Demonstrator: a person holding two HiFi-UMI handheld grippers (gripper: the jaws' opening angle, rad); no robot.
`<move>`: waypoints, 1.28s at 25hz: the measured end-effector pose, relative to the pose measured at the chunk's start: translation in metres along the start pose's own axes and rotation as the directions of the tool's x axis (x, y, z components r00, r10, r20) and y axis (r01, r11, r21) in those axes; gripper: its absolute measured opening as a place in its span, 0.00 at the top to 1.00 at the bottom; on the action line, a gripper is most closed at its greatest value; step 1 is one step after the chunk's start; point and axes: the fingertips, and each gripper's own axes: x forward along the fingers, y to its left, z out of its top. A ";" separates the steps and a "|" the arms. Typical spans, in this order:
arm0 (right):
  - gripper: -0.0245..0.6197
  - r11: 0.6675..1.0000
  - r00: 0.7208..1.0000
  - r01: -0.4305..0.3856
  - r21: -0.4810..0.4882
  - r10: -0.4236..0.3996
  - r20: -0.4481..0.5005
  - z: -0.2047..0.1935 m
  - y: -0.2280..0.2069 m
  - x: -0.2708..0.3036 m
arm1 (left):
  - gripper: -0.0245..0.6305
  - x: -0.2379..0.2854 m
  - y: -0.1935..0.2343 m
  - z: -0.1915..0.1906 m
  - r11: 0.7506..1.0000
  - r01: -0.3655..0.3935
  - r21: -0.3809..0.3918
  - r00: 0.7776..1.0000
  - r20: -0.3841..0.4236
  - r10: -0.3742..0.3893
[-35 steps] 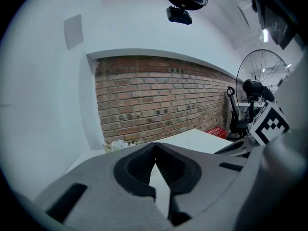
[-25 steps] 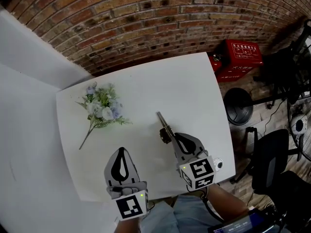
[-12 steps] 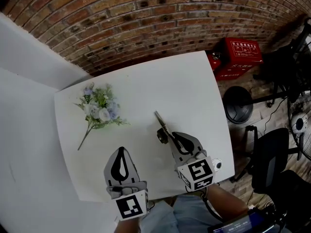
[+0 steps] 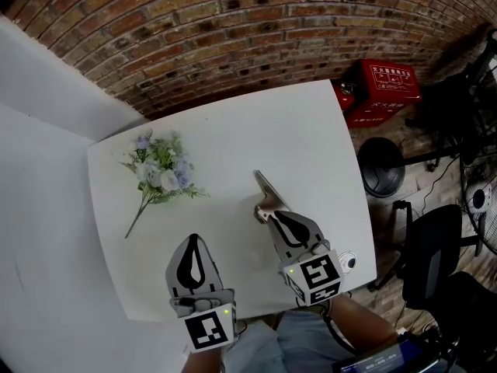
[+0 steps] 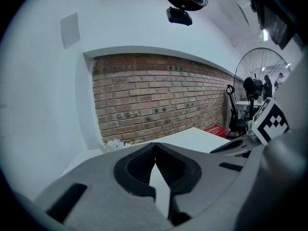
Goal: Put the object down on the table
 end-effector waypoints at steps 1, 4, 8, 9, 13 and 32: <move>0.89 1.000 1.000 0.000 -0.001 0.000 0.001 0.000 0.000 0.000 | 0.95 -0.001 0.001 -0.001 1.000 0.000 0.000 1.000 0.000 0.000; 0.89 1.000 1.000 0.003 -0.001 -0.003 0.003 0.000 0.002 0.000 | 0.95 -0.003 0.001 -0.003 1.000 -0.001 -0.015 1.000 -0.010 0.001; 0.89 1.000 1.000 0.005 -0.001 -0.005 0.005 -0.001 0.006 0.000 | 0.95 -0.003 0.003 0.000 1.000 0.008 -0.005 1.000 0.017 -0.008; 0.89 1.000 1.000 0.006 -0.001 -0.006 0.006 -0.001 0.006 0.000 | 0.95 -0.004 0.004 0.001 1.000 0.011 0.004 0.999 0.030 -0.011; 0.89 1.000 1.000 0.011 -0.003 -0.011 0.011 0.002 0.007 -0.003 | 0.95 -0.007 0.006 0.004 1.000 0.006 0.017 0.999 0.036 -0.007; 0.91 0.998 0.994 0.037 -0.056 -0.031 0.104 0.039 0.038 -0.036 | 0.95 -0.045 0.012 0.035 1.000 0.010 -0.009 0.994 0.111 -0.009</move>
